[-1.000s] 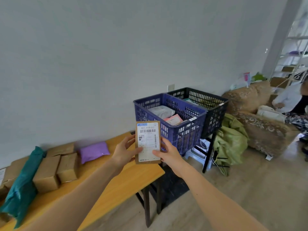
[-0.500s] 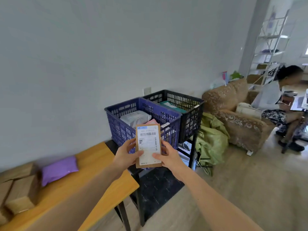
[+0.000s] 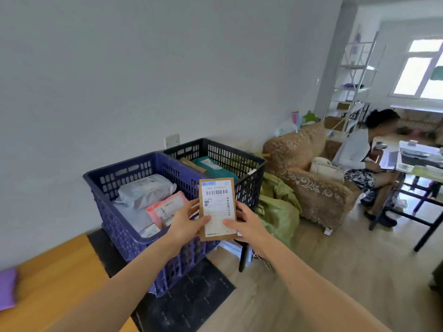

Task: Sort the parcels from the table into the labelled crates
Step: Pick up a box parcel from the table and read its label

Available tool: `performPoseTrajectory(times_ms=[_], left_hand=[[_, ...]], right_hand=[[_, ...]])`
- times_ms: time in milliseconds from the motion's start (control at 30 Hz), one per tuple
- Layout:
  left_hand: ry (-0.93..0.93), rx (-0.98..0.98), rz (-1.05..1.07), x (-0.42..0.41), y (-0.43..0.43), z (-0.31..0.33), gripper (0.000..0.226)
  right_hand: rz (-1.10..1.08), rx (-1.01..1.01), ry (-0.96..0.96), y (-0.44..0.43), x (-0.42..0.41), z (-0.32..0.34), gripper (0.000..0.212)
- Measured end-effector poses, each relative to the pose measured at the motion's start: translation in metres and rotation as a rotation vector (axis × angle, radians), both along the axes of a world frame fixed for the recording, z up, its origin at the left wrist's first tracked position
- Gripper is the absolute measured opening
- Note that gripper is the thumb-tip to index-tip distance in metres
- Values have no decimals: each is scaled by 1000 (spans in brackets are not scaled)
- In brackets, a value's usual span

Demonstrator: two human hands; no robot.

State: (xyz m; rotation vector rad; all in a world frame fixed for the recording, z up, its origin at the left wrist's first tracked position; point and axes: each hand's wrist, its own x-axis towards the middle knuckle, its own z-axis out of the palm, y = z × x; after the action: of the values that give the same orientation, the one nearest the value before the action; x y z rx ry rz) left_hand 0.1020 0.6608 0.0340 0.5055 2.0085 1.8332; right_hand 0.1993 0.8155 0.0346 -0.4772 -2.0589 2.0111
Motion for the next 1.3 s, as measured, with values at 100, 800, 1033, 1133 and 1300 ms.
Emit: performPoseTrajectory(times_ms=[100, 800, 1033, 1133, 1300], left_hand=[[-7, -12, -12, -23, 40, -5, 54], [-100, 1, 151, -85, 272, 15, 54], [-12, 6, 294, -116, 322, 48, 66], [5, -47, 342, -133, 331, 55, 63], [-15, -98, 396, -168, 335, 49, 51]], right_hand=[[-13, -37, -1, 37, -16, -4, 52], [120, 45, -18, 301, -125, 1, 31], [286, 9, 37, 357, -182, 31, 34], [325, 11, 41, 370, -208, 31, 36], [426, -19, 4, 376, -254, 24, 40]])
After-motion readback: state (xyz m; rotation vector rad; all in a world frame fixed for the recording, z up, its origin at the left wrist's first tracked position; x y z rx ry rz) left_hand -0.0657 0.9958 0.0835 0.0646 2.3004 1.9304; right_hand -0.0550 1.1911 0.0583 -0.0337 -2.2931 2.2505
